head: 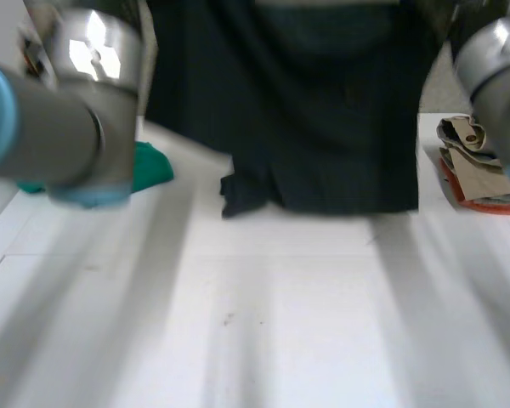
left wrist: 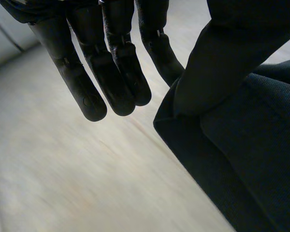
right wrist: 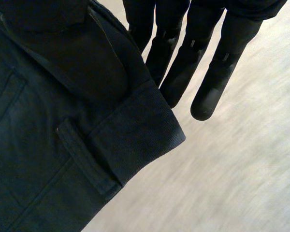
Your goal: Fold the laundry.
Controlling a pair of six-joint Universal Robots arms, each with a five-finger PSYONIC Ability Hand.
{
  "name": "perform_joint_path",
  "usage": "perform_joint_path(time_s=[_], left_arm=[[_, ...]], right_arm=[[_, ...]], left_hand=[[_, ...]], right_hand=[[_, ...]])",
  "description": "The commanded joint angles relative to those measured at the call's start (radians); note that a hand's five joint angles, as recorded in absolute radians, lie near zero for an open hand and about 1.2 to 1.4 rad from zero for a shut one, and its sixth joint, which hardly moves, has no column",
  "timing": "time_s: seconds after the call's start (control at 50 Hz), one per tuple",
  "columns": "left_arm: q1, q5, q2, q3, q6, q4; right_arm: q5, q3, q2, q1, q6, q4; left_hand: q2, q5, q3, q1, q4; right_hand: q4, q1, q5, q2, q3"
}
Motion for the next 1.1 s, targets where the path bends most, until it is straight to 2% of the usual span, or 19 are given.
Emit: perform_joint_path(time_s=[0.02,0.08,0.22,0.28,0.38,0.46,0.52,0.54,0.58,0.62,0.64,0.66,0.72,0.74,0.8,0.86,0.94,0.98,1.1], left_arm=[[0.073,-0.01,-0.01,0.165,-0.121,-0.009],[0.087,-0.01,-0.014,0.147,-0.143,-0.049],[0.107,0.001,-0.019,-0.066,-0.159,-0.093],[0.115,0.011,-0.027,-0.175,-0.16,-0.098],[0.119,0.065,-0.054,-0.353,-0.159,-0.099],[0.115,0.107,-0.06,-0.496,-0.159,-0.102],[0.112,0.111,-0.016,-0.596,-0.155,-0.113],[0.115,0.111,0.062,-0.64,-0.154,-0.139],[0.115,0.111,0.134,-0.674,-0.154,-0.179],[0.115,0.113,0.255,-0.724,-0.155,-0.297],[0.113,0.113,0.291,-0.737,-0.158,-0.341],[0.11,0.113,0.362,-0.758,-0.16,-0.427],[0.113,0.116,0.481,-0.789,-0.162,-0.573],[0.112,0.119,0.563,-0.815,-0.162,-0.667],[0.112,0.122,0.691,-0.859,-0.162,-0.788],[0.119,0.127,0.762,-0.883,-0.166,-0.805],[0.122,0.148,0.753,-0.898,-0.172,-0.788],[0.122,0.16,0.71,-0.896,-0.172,-0.768],[0.119,0.162,0.414,-0.835,-0.162,-0.626]], right_arm=[[0.047,-0.114,0.012,0.017,0.066,-0.116],[0.047,-0.137,0.05,0.032,0.055,-0.099],[0.015,-0.125,0.134,0.037,0.043,-0.024],[-0.011,-0.115,0.211,0.037,0.022,0.039],[-0.02,-0.079,0.334,0.044,-0.073,0.186],[-0.023,-0.042,0.357,0.084,-0.165,0.288],[-0.017,0.009,0.349,0.096,-0.233,0.382],[-0.016,0.024,0.343,0.098,-0.245,0.404],[-0.014,0.085,0.285,0.1,-0.276,0.488],[-0.009,0.127,0.215,0.098,-0.288,0.546],[-0.003,0.191,0.109,0.09,-0.307,0.622],[0.0,0.222,0.069,0.089,-0.313,0.657],[0.004,0.393,-0.107,0.084,-0.395,0.775],[0.004,0.432,-0.149,0.084,-0.429,0.79],[-0.003,0.581,-0.313,0.084,-0.587,0.795],[-0.003,0.653,-0.399,0.064,-0.65,0.755],[-0.012,0.672,-0.384,0.011,-0.632,0.718],[-0.016,0.656,-0.303,-0.002,-0.617,0.695],[-0.006,0.549,-0.075,0.003,-0.504,0.577]], left_hand=[[0.198,0.263,0.207,0.281,0.196],[0.198,0.263,0.207,0.281,0.196],[0.198,0.263,0.207,0.281,0.196],[0.198,0.263,0.207,0.281,0.196],[0.198,0.263,0.207,0.281,0.196],[0.198,0.263,0.207,0.281,0.196],[0.198,0.263,0.207,0.281,0.196],[0.198,0.263,0.207,0.281,0.196],[0.198,0.263,0.207,0.281,0.196],[0.198,0.263,0.207,0.281,0.196],[0.198,0.263,0.207,0.281,0.196],[0.198,0.263,0.207,0.281,0.196],[0.198,0.263,0.207,0.281,0.196],[0.198,0.263,0.207,0.281,0.196],[0.198,0.263,0.207,0.281,0.196],[0.198,0.263,0.207,0.281,0.196],[0.198,0.263,0.207,0.281,0.196],[0.198,0.263,0.207,0.281,0.196],[0.198,0.263,0.207,0.281,0.196]], right_hand=[[0.199,0.297,0.2,0.229,0.207],[0.199,0.297,0.2,0.229,0.207],[0.199,0.297,0.2,0.229,0.207],[0.199,0.297,0.2,0.229,0.207],[0.199,0.297,0.2,0.229,0.207],[0.199,0.297,0.2,0.229,0.207],[0.199,0.297,0.2,0.229,0.207],[0.199,0.297,0.2,0.229,0.207],[0.199,0.297,0.2,0.229,0.207],[0.199,0.297,0.2,0.229,0.207],[0.199,0.297,0.2,0.229,0.207],[0.199,0.297,0.2,0.229,0.207],[0.199,0.297,0.2,0.229,0.207],[0.199,0.297,0.2,0.229,0.207],[0.199,0.297,0.2,0.229,0.207],[0.199,0.297,0.2,0.229,0.207],[0.199,0.297,0.2,0.229,0.207],[0.199,0.297,0.2,0.229,0.207],[0.199,0.297,0.2,0.229,0.207]])
